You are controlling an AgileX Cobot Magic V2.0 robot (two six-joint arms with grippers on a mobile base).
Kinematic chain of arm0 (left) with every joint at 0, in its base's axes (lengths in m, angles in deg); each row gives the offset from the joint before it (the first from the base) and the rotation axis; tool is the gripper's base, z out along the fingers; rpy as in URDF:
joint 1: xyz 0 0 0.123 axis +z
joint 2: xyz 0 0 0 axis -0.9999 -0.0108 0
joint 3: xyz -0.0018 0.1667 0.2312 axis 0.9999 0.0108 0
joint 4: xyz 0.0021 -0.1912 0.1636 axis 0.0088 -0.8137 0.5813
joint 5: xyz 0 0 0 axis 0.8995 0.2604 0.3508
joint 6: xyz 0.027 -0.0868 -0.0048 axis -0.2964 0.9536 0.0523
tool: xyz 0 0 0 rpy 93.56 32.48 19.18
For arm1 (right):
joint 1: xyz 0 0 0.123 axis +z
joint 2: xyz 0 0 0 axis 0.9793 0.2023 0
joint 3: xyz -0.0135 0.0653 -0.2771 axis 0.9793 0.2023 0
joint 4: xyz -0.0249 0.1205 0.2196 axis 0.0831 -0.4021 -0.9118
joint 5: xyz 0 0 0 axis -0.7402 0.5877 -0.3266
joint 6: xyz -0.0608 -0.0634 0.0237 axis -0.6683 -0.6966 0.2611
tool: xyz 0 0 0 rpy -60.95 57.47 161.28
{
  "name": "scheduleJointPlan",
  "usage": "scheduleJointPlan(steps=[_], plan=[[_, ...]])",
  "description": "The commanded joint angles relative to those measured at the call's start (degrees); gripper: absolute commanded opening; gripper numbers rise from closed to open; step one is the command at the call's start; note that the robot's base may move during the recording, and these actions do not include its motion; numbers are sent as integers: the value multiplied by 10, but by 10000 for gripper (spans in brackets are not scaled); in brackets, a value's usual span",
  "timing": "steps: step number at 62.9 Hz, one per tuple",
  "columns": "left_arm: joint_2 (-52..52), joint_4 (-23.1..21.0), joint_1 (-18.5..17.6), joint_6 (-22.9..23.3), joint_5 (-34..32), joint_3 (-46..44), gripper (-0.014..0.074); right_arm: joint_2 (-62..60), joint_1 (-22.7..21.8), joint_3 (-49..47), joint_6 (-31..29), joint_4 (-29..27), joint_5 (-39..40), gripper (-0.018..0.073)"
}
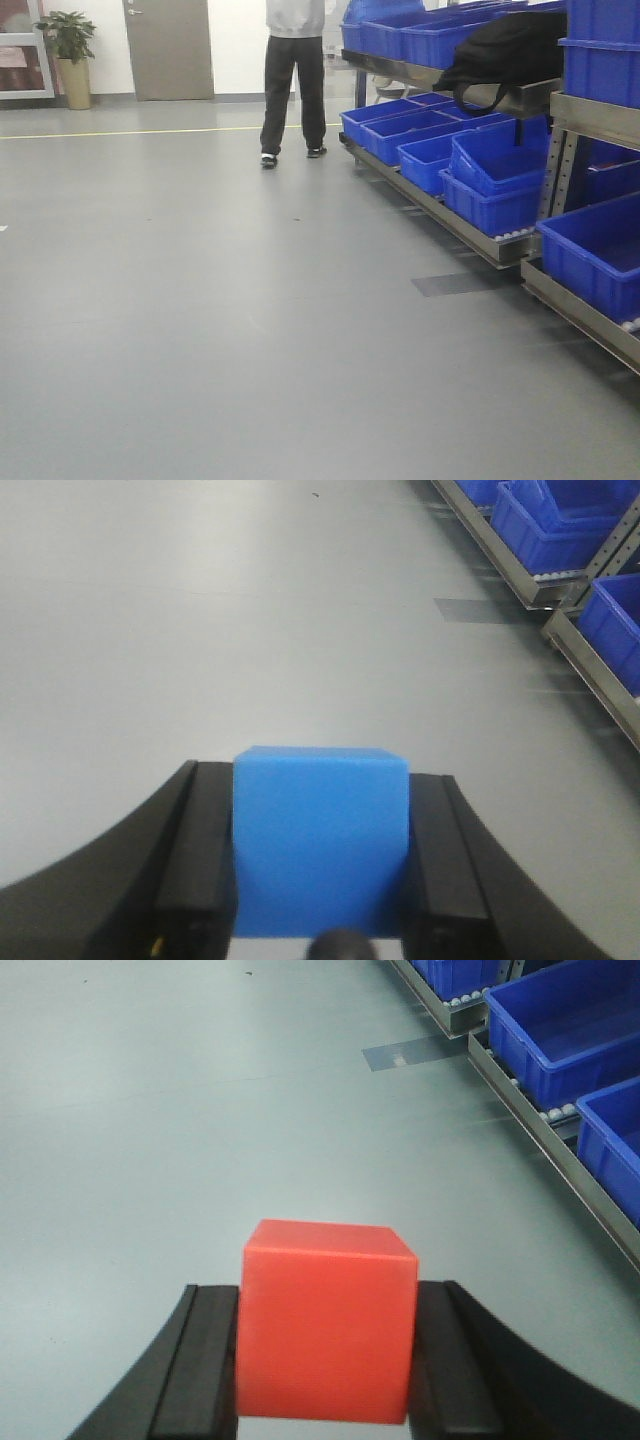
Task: Sort and place red and blue blocks on shelf
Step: 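Turn the base toward the open floor carrying both cubes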
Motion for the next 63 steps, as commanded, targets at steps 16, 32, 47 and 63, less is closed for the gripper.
scheduleJointPlan(steps=[16, 32, 47, 63], plan=[[-1, 1, 0, 2, -48, -17, 125, 0, -4, -15, -2, 6, 45, 56], [-1, 1, 0, 2, -48, -17, 125, 0, -4, -15, -2, 6, 45, 56], [-1, 1, 0, 2, -48, -17, 125, 0, -4, -15, -2, 6, 45, 56], [-1, 1, 0, 2, -48, -17, 125, 0, -4, -15, -2, 6, 45, 56]])
